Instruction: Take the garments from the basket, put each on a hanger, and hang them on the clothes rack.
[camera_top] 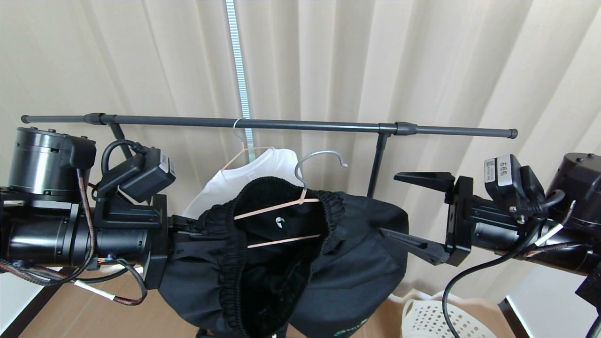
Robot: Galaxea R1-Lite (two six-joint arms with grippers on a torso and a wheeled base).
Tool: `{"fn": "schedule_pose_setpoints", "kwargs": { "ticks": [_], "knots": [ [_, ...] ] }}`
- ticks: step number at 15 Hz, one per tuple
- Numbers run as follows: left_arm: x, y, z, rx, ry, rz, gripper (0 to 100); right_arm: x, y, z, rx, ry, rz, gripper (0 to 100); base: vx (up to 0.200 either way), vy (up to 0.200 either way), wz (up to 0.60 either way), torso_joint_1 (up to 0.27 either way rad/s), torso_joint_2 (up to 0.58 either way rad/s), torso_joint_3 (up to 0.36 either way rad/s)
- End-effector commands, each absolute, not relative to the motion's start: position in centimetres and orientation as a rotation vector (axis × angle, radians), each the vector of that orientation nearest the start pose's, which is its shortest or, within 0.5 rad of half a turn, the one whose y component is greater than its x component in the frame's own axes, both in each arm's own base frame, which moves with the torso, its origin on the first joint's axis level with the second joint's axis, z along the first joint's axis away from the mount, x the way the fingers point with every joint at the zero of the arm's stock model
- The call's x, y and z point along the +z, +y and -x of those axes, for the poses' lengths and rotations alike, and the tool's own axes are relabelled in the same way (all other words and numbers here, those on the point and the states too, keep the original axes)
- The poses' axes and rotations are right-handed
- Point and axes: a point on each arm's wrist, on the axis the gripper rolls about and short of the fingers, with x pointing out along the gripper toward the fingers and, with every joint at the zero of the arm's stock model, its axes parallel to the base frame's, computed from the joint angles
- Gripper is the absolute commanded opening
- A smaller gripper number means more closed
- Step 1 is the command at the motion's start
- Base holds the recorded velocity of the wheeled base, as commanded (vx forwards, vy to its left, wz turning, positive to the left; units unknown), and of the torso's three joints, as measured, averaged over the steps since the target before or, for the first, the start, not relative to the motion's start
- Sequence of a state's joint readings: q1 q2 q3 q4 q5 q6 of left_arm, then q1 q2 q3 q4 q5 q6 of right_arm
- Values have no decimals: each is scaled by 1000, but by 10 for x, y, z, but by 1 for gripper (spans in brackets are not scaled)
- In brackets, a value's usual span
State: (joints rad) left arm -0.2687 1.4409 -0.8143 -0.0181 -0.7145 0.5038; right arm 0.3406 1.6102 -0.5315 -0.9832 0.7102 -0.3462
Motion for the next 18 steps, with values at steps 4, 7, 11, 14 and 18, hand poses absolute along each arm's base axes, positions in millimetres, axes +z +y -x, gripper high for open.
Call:
{"fn": "schedule_pose_setpoints", "kwargs": {
  "ticks": [4, 7, 11, 14, 18],
  "knots": [
    [196, -72, -206, -1063, 324, -291, 0, 147, 68, -257, 880, 51, 270, 100, 0, 0, 0, 0, 0, 0],
    [196, -71, -205, -1052, 319, -272, 0, 131, 59, -249, 868, 110, 270, 100, 0, 0, 0, 0, 0, 0],
    [202, -69, -197, -1042, 306, -253, 0, 113, 64, -255, 894, 153, 312, 100, 0, 0, 0, 0, 0, 0],
    [198, -67, -191, -1043, 315, -250, 0, 103, 72, -264, 895, 181, 311, 100, 0, 0, 0, 0, 0, 0],
    [198, -67, -191, -1044, 316, -249, 0, 98, 76, -270, 896, 198, 301, 100, 0, 0, 0, 0, 0, 0]
  ]
}}
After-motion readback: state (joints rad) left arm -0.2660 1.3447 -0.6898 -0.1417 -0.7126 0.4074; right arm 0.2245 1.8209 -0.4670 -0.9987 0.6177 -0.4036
